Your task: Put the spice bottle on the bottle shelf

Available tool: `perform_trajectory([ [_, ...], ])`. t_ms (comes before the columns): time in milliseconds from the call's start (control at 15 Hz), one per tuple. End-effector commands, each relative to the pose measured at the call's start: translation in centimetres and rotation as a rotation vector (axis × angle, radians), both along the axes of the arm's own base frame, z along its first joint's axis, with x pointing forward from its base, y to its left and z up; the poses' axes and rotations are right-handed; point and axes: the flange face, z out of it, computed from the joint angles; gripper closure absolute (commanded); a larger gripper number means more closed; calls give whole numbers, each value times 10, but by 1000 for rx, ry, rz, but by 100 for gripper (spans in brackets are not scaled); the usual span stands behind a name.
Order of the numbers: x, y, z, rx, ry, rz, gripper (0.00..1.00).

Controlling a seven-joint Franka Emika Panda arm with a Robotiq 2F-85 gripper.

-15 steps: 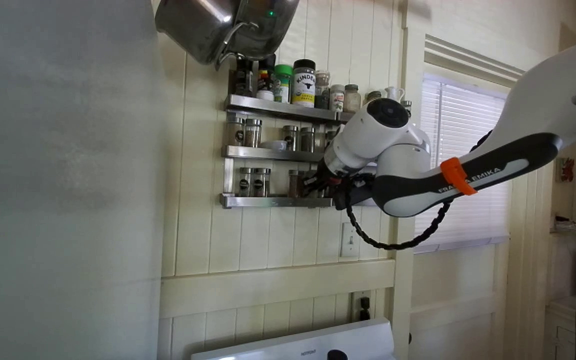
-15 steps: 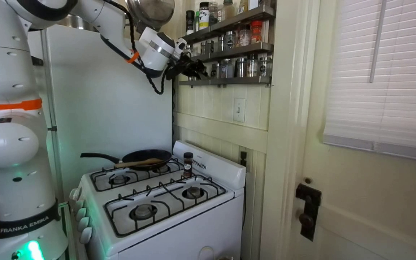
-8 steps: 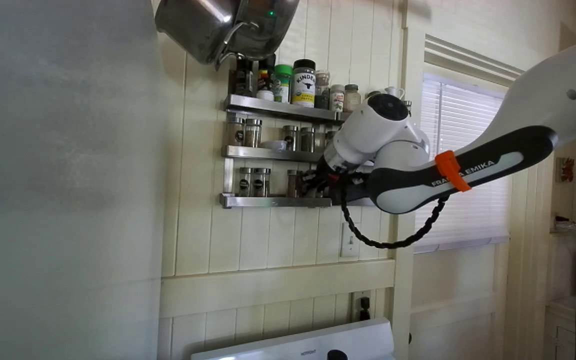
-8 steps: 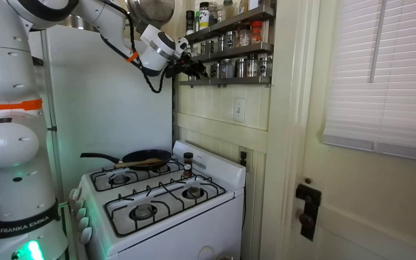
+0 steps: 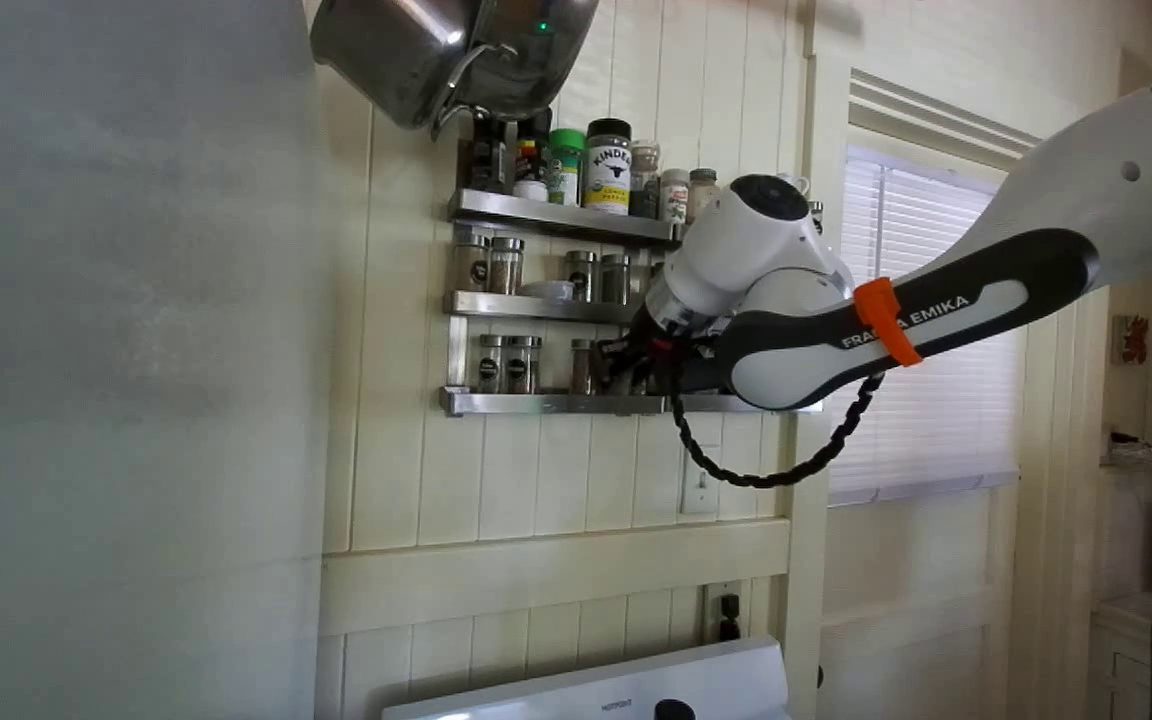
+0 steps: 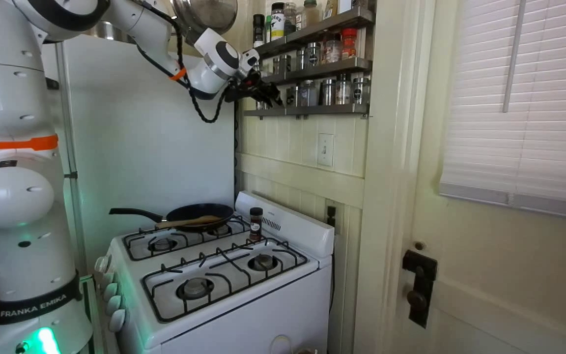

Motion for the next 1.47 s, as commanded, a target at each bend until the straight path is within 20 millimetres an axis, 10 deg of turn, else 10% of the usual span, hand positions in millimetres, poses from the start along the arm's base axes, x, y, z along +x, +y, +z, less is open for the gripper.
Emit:
perform_trajectory([
  [0,15,5,-3,13,94,-4,76],
  [133,20,3,3,40,116,0,76],
  [200,9,-1,9,28,64,-6,51],
  [400,13,-1,12,39,75,-5,51],
  [467,13,-1,12,39,75,-5,76],
  [1400,33,7,26,82,271,-113,76],
])
